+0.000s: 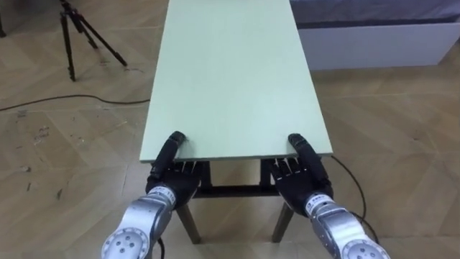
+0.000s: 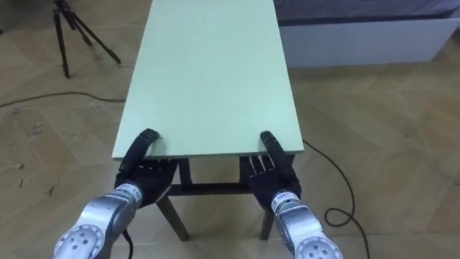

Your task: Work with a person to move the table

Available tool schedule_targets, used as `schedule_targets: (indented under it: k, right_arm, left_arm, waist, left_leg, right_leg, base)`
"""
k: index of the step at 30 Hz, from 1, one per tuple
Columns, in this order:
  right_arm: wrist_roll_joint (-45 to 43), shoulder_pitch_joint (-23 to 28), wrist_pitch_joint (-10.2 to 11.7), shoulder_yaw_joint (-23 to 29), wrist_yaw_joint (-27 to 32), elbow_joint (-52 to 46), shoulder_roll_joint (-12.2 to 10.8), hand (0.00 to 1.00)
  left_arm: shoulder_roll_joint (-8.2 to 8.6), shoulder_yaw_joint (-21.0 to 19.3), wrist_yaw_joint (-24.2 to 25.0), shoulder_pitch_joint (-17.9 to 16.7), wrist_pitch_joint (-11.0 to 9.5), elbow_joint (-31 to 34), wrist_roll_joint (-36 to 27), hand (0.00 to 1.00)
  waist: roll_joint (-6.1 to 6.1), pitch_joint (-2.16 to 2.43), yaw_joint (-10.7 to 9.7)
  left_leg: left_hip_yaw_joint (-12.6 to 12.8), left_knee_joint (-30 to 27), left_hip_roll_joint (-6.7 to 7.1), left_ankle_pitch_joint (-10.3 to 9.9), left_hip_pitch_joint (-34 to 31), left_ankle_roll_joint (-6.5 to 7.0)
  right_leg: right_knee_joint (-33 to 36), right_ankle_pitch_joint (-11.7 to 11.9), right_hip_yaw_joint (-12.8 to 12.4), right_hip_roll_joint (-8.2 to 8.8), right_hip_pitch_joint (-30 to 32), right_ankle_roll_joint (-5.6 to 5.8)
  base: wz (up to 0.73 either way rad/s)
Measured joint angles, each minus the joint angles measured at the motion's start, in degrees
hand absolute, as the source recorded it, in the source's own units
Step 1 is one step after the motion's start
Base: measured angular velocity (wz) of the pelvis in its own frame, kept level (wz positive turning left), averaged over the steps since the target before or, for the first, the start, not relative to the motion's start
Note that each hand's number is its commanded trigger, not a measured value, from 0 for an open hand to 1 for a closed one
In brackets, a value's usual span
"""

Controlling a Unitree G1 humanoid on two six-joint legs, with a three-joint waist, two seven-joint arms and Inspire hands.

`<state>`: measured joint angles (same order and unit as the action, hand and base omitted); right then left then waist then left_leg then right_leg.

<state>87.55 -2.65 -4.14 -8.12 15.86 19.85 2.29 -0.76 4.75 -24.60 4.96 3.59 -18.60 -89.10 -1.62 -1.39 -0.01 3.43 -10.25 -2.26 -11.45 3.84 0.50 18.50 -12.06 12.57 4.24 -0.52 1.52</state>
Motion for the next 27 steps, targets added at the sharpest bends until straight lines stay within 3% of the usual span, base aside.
schedule_targets:
  k: [1,2,3,5,6,7,13,15,27]
  right_arm:
    - [-0.39,-0.07,-0.14,-0.34,0.01,0.10,-0.45,1.00]
    - [-0.25,-0.33,-0.14,-0.72,0.01,0.01,-0.47,1.00]
    - [-0.16,-0.30,0.13,-0.85,0.01,-0.17,-0.21,1.00]
    - [0.01,-0.15,1.22,-1.83,0.23,-0.14,-0.05,1.00]
    - [0.10,-0.14,1.75,-1.84,0.26,-0.09,-0.24,1.00]
    - [0.19,-0.14,2.03,-1.69,0.24,-0.27,-0.36,1.00]
    - [0.32,-0.08,2.07,-1.69,0.44,-0.12,-0.36,1.00]
    - [0.27,-0.08,2.07,-1.71,0.44,-0.12,-0.36,1.00]
    - [0.25,-0.08,2.08,-1.78,0.21,-0.13,-0.52,1.00]
  left_arm:
    - [-0.18,-0.06,0.09,-0.04,-0.76,0.02,0.96,1.00]
    - [-0.20,-0.09,0.31,-0.05,-1.36,0.10,1.01,1.00]
    - [0.33,-0.12,0.44,-0.04,-1.60,-0.26,1.13,1.00]
    - [0.35,-0.12,0.40,-0.07,-1.42,-0.76,0.83,1.00]
    - [0.36,-0.11,0.55,-0.04,-1.30,-0.66,0.92,1.00]
    - [0.33,-0.11,0.93,0.13,-1.14,-0.36,1.06,1.00]
    - [0.34,-0.11,1.10,0.14,-0.95,-0.72,1.36,1.00]
    - [0.34,-0.12,1.13,0.14,-0.96,-0.83,1.30,1.00]
    - [0.21,-0.18,3.23,0.02,-1.03,-1.69,1.51,1.00]
  waist:
    - [0.04,0.02,0.97]
    - [0.03,0.02,1.41]
    - [-1.13,0.04,0.69]
    - [-1.09,-0.05,0.14]
    - [-0.88,-0.18,-0.61]
    - [-0.56,-0.28,-1.69]
    - [0.00,-0.21,-0.99]
    - [-0.01,-0.21,-0.97]
    - [-0.04,-0.23,-1.14]
  left_leg:
    - [-4.32,-0.30,-0.62,-0.04,-0.14,-0.09]
    - [-4.92,-0.48,-0.67,-0.19,-0.43,-0.33]
    - [-4.76,-0.45,-1.10,-0.41,-0.45,-1.18]
    - [0.18,0.99,-1.34,0.19,-0.01,-2.13]
    - [2.42,1.81,-1.46,0.44,-0.01,-1.76]
    - [3.05,2.12,-1.11,0.75,0.11,-1.12]
    - [4.33,1.59,0.51,0.81,0.07,-0.90]
    - [4.37,1.57,0.68,0.81,0.07,-0.89]
    - [4.31,1.17,0.89,1.00,0.14,-0.55]
  right_leg:
    - [-3.29,0.60,-2.47,-1.89,2.34,-1.86]
    - [-7.41,2.85,-3.15,-2.54,3.20,-2.75]
    - [-8.21,7.92,-1.35,-2.84,2.91,-2.66]
    - [-7.96,7.92,-1.77,-2.69,2.01,-2.69]
    - [-7.93,7.80,-2.95,-2.71,1.89,-2.50]
    - [-7.73,7.49,-3.71,-2.54,2.21,-2.00]
    - [-7.68,7.24,-3.66,-1.89,2.64,-1.45]
    - [-7.70,6.92,-3.66,-1.73,2.64,-1.00]
    - [-7.03,6.83,-3.64,-1.54,2.61,-1.01]
  base:
    - [-0.49]
    - [-0.19]
    - [0.21]
    - [0.34]
    - [0.45]
    - [0.42]
    - [-0.10]
    - [0.00]
    - [0.00]
